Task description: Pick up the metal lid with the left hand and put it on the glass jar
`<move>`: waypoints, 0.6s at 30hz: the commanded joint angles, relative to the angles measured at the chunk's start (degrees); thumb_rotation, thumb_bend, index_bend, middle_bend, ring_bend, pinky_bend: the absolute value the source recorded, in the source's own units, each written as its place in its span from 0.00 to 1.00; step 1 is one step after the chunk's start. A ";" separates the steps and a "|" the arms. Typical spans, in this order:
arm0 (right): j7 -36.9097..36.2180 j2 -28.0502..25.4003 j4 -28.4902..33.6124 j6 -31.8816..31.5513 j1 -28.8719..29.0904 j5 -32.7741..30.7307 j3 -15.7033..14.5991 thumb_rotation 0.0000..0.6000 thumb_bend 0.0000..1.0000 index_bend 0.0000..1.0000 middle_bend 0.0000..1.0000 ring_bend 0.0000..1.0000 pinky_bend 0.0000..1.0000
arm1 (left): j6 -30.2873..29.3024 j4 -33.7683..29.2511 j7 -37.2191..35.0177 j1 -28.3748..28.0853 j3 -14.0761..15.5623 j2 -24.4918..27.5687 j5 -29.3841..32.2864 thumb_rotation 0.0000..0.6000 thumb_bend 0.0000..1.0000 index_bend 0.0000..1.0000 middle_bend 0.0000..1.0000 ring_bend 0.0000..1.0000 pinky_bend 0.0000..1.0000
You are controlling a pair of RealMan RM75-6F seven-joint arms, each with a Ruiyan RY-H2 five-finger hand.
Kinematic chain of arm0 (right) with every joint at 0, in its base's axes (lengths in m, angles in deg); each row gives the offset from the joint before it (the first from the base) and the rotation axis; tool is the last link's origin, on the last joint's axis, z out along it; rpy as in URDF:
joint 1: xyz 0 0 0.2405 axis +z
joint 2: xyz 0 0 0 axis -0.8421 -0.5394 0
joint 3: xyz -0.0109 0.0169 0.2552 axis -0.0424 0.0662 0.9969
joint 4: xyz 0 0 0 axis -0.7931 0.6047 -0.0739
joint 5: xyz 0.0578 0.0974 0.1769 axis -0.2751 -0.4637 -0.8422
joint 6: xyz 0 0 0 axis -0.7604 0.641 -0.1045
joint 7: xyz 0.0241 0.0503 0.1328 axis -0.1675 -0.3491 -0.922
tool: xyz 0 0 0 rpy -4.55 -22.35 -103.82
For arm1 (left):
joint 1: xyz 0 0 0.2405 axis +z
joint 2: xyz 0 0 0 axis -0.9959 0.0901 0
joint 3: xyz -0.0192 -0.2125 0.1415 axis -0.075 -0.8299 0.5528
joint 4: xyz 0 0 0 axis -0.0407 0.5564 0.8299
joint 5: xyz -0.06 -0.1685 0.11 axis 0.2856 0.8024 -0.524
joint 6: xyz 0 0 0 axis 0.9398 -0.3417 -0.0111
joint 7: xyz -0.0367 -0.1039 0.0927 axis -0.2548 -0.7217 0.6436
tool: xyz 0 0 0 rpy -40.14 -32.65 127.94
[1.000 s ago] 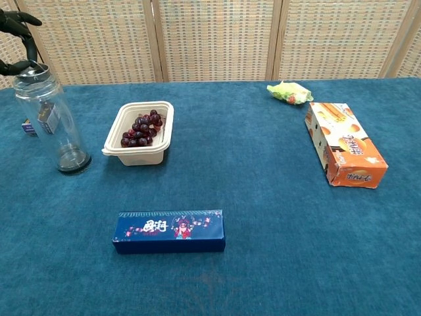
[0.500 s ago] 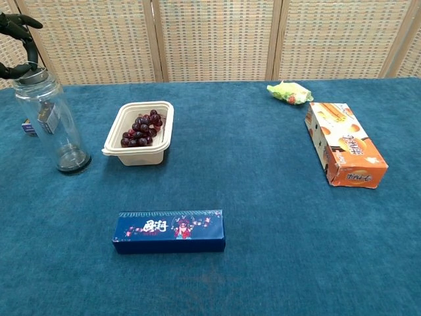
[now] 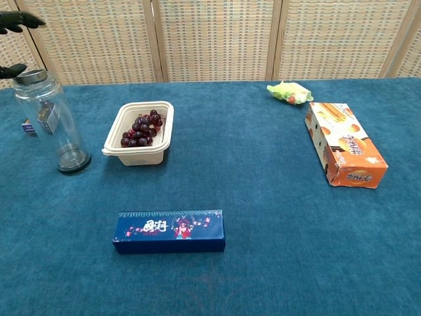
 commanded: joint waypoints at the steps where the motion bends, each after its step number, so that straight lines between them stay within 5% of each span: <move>1: 0.05 0.04 -0.01 0.02 0.00 0.03 -0.04 1.00 0.00 0.00 0.00 0.00 0.00 | -0.22 -0.23 -0.64 0.22 0.03 0.31 -0.55 1.00 0.49 0.00 0.00 0.00 0.00; 9: 0.17 0.10 0.01 0.03 -0.01 0.22 -0.15 1.00 0.00 0.00 0.00 0.00 0.00 | -0.33 -0.09 -0.36 0.49 0.65 1.18 -1.18 1.00 0.31 0.00 0.00 0.00 0.00; 18: 0.04 0.12 -0.07 0.09 0.02 0.01 -0.05 1.00 0.00 0.00 0.00 0.00 0.00 | -1.90 -1.93 -2.23 1.89 0.97 2.85 -3.42 1.00 0.30 0.00 0.00 0.00 0.00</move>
